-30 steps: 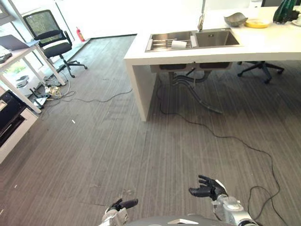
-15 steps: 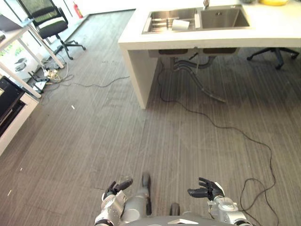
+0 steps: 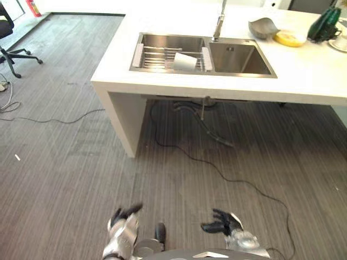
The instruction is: Place the dishes in the dishwasher.
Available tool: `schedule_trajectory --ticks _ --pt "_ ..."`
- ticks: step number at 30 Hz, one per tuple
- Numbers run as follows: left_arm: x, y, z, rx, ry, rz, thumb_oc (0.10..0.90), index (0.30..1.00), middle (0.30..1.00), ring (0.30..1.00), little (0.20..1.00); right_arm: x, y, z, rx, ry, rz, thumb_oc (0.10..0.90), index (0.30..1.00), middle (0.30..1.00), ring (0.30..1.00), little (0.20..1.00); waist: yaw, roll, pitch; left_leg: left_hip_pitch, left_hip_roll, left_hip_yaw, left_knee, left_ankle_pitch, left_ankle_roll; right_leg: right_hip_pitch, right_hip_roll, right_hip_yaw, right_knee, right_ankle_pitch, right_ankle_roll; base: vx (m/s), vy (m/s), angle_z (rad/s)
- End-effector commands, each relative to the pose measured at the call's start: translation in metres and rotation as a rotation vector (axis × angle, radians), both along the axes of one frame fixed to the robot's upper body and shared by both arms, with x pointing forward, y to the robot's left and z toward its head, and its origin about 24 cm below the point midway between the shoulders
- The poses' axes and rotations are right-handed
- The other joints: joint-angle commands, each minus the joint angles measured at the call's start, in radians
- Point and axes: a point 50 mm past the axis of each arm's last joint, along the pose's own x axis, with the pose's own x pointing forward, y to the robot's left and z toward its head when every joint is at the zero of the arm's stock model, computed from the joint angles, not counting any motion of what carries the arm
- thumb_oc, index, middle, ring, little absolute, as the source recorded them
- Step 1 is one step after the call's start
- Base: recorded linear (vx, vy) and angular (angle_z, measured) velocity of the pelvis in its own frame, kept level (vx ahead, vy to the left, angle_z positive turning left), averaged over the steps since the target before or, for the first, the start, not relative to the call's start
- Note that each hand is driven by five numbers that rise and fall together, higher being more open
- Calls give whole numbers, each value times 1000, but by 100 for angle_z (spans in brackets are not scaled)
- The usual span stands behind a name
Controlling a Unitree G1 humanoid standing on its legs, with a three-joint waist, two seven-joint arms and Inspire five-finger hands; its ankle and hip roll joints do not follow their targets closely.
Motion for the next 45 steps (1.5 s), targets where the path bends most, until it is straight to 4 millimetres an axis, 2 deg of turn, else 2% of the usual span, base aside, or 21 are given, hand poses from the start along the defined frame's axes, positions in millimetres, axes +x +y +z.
schedule_trajectory --ticks 1,2,3,5,6,7,8,9,10,12,17,22,25,26,27,29,30,34,41,42,45 --pt "47 20 56 170 -214 107 800 900 900 900 900 23 -18 14 -48 -90 -36 800 900 900 900 900 -23 77 9 -15 117 9 -51 11 -160 33 -38 -112 -152 170 -46 189 116 20" --pt "48 20 57 169 -216 107 800 900 900 900 900 24 -19 15 -48 -93 -36 800 900 900 900 900 -26 76 12 -16 115 6 -51 11 -160 31 -41 -115 -146 166 -46 396 108 32" --pt "75 36 93 338 -354 111 800 900 900 900 900 15 -27 9 -48 -65 -79 800 900 900 900 900 -59 81 21 38 115 -15 -51 -17 -161 -60 -58 -152 -146 91 -69 436 61 39" --pt "102 45 158 490 -619 115 800 900 900 900 900 5 -35 5 -29 -43 -143 800 900 900 900 900 -101 82 27 72 112 -32 -51 -37 -177 -109 -49 -176 -312 -1 -98 429 24 28" --pt "102 45 158 490 -619 115 800 900 900 900 900 5 -35 5 -29 -43 -143 800 900 900 900 900 -101 82 27 72 112 -32 -51 -37 -177 -109 -49 -176 -312 -1 -98 302 -1 13" --pt "112 28 177 516 -717 96 800 900 900 900 900 -6 28 -8 -16 13 -92 800 900 900 900 900 -116 93 28 89 98 -46 -51 -52 -185 -111 -36 -165 -461 -35 -113 287 -19 8" --pt "113 41 199 615 -782 99 800 900 900 900 900 -26 -20 -13 -75 37 -94 800 900 900 900 900 -146 87 30 103 91 -57 -51 -67 -198 -107 -23 -107 -587 -33 -113 369 -50 14" --pt "110 42 231 716 -896 136 800 900 900 900 900 -51 -49 -15 -98 74 -79 800 900 900 900 900 -167 78 30 112 87 -62 -51 -84 -206 -92 -19 -53 -691 -23 -112 352 -123 41" --pt "107 33 279 937 -1020 125 800 900 900 900 900 -65 -70 -13 -95 89 -75 800 900 900 900 900 -205 69 26 125 82 -81 -51 -117 -215 -122 -41 48 -812 23 -96 289 -119 65" --pt "97 30 302 1071 -1087 156 800 900 900 900 900 -75 -77 -16 -100 139 -70 800 900 900 900 900 -197 70 4 162 73 -78 -51 -149 -219 -103 -70 -4 -853 65 -87 269 -111 93" --pt "89 25 307 1166 -1125 97 800 900 900 900 900 -73 -87 -14 -130 139 -25 800 900 900 900 900 -197 80 -18 183 71 -67 -51 -153 -225 -56 -83 -28 -896 92 -91 125 -62 12" --pt "95 18 292 1247 -1064 -144 800 900 900 900 900 -55 -98 -6 -184 88 38 800 900 900 900 900 -197 128 -34 214 100 -75 -51 -156 -246 1 -53 -42 -907 54 -122 164 -126 10" --pt "102 24 285 1384 -971 -328 800 900 900 900 900 -52 -108 0 -182 59 43 800 900 900 900 900 -182 124 22 84 111 -60 276 -111 -314 54 -70 -58 -923 13 -144 45 -156 5" --pt "102 23 285 1386 -972 -328 800 900 900 900 900 -52 -108 0 -180 58 42 800 900 900 900 900 -185 126 23 70 114 -65 299 -122 -315 53 -68 -63 -923 13 -145 22 -120 12" --pt "109 24 284 1524 -902 -443 800 900 900 900 900 -50 -114 3 -200 57 60 800 900 900 900 900 -172 112 46 17 103 -79 395 -96 -337 72 -81 -62 -923 -7 -159 64 -70 16" --pt "109 25 282 1568 -863 -473 800 900 900 900 900 -47 -117 4 -216 62 65 800 900 900 900 900 -162 116 46 13 114 -80 315 -95 -330 82 -78 -63 -923 -19 -155 168 26 12" --pt "115 27 271 1605 -762 -565 800 900 900 900 900 -60 -127 4 -221 96 28 800 900 900 900 900 -165 144 26 55 183 -40 54 -60 -314 105 -70 -57 -923 -30 -135 206 115 22" --pt "116 27 270 1674 -722 -661 800 900 900 900 900 -70 -127 2 -212 109 -3 800 900 900 900 900 -177 163 2 108 179 -54 -45 -38 -303 112 -55 -59 -923 -29 -131 144 58 -2" --pt "126 23 274 1714 -682 -734 800 900 900 900 900 -76 -118 -2 -183 112 17 800 900 900 900 900 -199 162 -29 132 180 -33 -51 -62 -303 115 -54 -64 -923 -28 -133 43 13 -14" --pt "144 31 294 1877 -568 -764 800 900 900 900 900 -70 -93 2 -187 71 207 800 900 900 900 900 -219 143 -36 145 181 -23 -51 -69 -301 117 -53 -69 -923 -26 -128 44 11 -13" --pt "156 22 297 1903 -538 -823 800 900 900 900 900 -73 -89 1 -182 86 210 800 900 900 900 900 -223 135 -43 151 179 -15 -51 -77 -299 121 -59 -67 -923 -26 -122 58 19 -1"
